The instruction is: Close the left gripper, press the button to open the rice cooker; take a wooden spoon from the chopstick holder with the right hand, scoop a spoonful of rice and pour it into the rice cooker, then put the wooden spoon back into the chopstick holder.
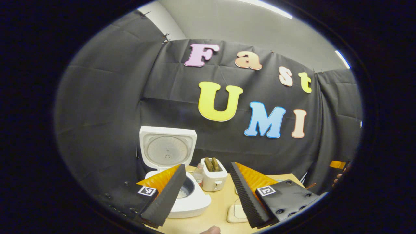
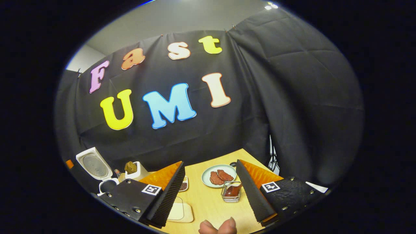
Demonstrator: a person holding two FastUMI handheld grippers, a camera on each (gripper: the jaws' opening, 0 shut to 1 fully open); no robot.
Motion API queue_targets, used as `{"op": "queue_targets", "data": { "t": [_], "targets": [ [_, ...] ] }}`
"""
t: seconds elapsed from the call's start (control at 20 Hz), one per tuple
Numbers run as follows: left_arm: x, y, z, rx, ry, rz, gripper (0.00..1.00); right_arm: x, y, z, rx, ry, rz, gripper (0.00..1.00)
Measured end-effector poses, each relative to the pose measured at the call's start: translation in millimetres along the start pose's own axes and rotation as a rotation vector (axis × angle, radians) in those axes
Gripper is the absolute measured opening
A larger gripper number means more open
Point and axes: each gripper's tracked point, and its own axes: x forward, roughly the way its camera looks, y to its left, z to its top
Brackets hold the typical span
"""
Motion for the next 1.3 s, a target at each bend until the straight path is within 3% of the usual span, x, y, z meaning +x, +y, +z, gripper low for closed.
{"op": "queue_targets", "data": {
  "t": [0.1,0.15,0.45,0.5,0.55,0.75,0.95,1.0,1.05,1.1,1.2,1.25,1.3],
  "targets": [
    [25.2,21.4,10.1,0.021,-0.024,0.004,1.0,-12.5,31.6,-0.6,-0.026,0.008,0.034,0.96],
    [40.7,29.0,17.3,0.03,-0.038,0.012,0.93,-16.9,46.5,1.2,-0.03,0.012,0.051,0.96],
    [142.0,81.1,65.5,0.026,-0.11,0.114,0.92,-27.7,109.5,12.3,-0.053,0.016,0.132,0.96],
    [161.7,88.3,70.8,0.023,-0.106,0.131,0.96,-28.9,116.3,10.1,-0.066,0.017,0.145,0.96],
    [181.5,94.5,75.0,0.017,-0.105,0.146,0.92,-30.8,121.5,8.2,-0.084,0.02,0.15,0.96],
    [234.9,121.6,92.4,0.014,-0.122,0.198,0.92,-35.5,126.9,3.1,-0.133,0.034,0.152,0.96],
    [278.0,140.7,98.8,0.085,-0.134,0.234,0.94,-34.5,124.5,8.0,-0.152,0.037,0.141,0.96],
    [288.7,146.6,93.5,0.096,-0.112,0.24,0.96,-34.9,125.7,7.5,-0.154,0.036,0.138,0.96],
    [296.8,151.4,84.4,0.095,-0.075,0.25,0.92,-34.9,125.9,7.4,-0.16,0.035,0.139,0.96],
    [302.5,156.5,76.1,0.092,-0.044,0.258,0.96,-34.7,127.8,5.3,-0.168,0.036,0.141,0.96],
    [314.9,167.6,53.1,0.108,0.037,0.286,0.92,-34.8,130.3,-0.7,-0.181,0.049,0.153,0.96],
    [313.0,175.2,43.5,0.146,0.082,0.311,0.95,-34.9,131.5,-3.8,-0.184,0.054,0.156,0.96],
    [315.1,172.8,52.0,0.148,0.039,0.296,0.95,-34.3,133.2,-6.9,-0.181,0.06,0.161,0.96]
  ]
}}
